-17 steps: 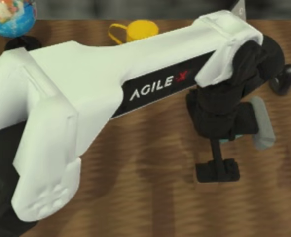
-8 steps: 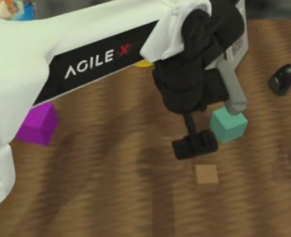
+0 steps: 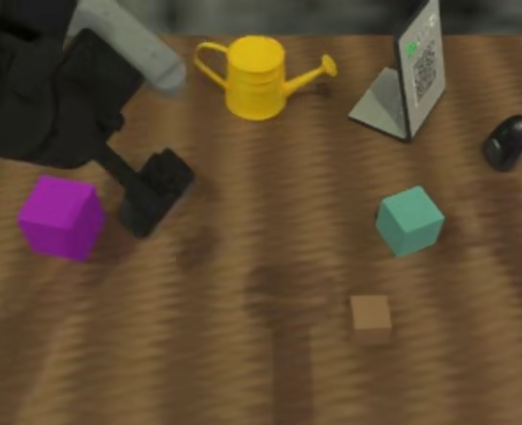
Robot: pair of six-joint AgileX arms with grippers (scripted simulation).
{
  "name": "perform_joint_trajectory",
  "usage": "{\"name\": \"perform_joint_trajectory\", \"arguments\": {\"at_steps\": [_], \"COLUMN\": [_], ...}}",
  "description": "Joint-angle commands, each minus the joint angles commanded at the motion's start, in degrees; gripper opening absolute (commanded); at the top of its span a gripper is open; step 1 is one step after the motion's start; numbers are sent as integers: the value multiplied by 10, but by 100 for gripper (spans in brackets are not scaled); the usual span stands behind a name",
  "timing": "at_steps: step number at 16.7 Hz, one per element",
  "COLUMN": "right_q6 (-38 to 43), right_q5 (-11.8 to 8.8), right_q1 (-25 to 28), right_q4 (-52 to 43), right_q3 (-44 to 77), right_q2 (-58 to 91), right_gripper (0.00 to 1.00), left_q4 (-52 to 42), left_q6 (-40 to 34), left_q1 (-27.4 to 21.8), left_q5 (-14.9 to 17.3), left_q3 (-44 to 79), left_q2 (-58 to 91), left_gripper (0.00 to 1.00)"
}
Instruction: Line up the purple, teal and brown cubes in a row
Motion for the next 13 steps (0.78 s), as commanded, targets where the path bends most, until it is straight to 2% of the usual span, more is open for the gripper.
{"name": "perform_joint_trajectory", "arguments": {"at_steps": [7, 13], "right_q6": [-4, -7], "right_q5": [-1, 0], "right_q1": [68, 110], "right_q4": [-222, -350], "right_q3": [315, 519], "right_q2": [398, 632], "right_gripper": [100, 100], "left_q4": [237, 399], "left_q6": [-108, -174], "left_q1": [173, 267], "left_q5": [-2, 4], "left_q3": [-404, -622], "left_q2": [-438, -680], "left_gripper": [100, 100]}}
